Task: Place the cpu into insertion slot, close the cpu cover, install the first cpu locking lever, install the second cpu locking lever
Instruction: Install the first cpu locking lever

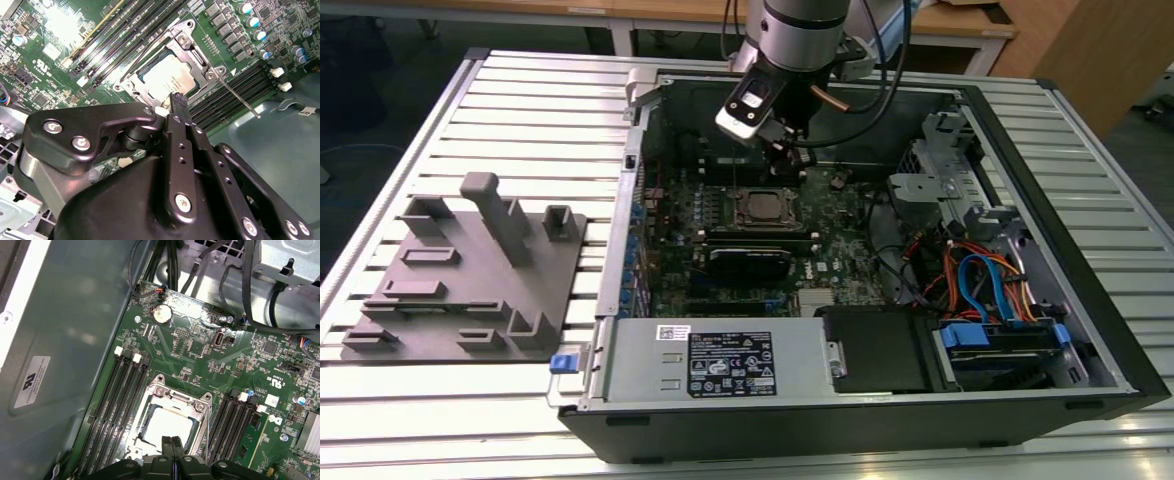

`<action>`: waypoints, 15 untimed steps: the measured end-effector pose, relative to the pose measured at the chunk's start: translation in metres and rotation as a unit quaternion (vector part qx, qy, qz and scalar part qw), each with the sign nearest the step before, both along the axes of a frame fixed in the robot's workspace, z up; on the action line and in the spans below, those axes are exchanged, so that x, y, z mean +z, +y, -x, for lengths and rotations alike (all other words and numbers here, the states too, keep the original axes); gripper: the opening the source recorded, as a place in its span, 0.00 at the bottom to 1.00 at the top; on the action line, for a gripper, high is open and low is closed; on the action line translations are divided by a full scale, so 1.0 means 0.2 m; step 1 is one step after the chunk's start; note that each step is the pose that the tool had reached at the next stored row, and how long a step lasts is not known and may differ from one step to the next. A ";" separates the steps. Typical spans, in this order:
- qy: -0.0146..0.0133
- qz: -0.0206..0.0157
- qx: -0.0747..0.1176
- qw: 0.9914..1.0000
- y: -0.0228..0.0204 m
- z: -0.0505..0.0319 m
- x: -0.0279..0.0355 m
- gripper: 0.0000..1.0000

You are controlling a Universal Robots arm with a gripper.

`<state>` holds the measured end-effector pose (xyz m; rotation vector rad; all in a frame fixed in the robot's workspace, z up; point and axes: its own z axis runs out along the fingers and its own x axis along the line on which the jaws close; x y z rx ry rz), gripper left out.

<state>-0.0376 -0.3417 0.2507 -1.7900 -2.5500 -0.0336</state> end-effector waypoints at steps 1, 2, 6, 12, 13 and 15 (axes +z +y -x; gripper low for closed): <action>0.000 0.000 0.000 1.000 0.000 0.000 0.000 0.11; 0.000 0.000 0.001 1.000 0.000 0.000 0.000 0.11; 0.000 0.000 0.002 1.000 0.000 0.000 0.000 0.11; 0.000 0.000 0.004 1.000 0.000 0.000 0.000 0.11; 0.000 0.000 0.004 1.000 0.000 0.000 0.000 0.11; 0.000 0.000 0.005 1.000 0.000 0.000 0.000 0.11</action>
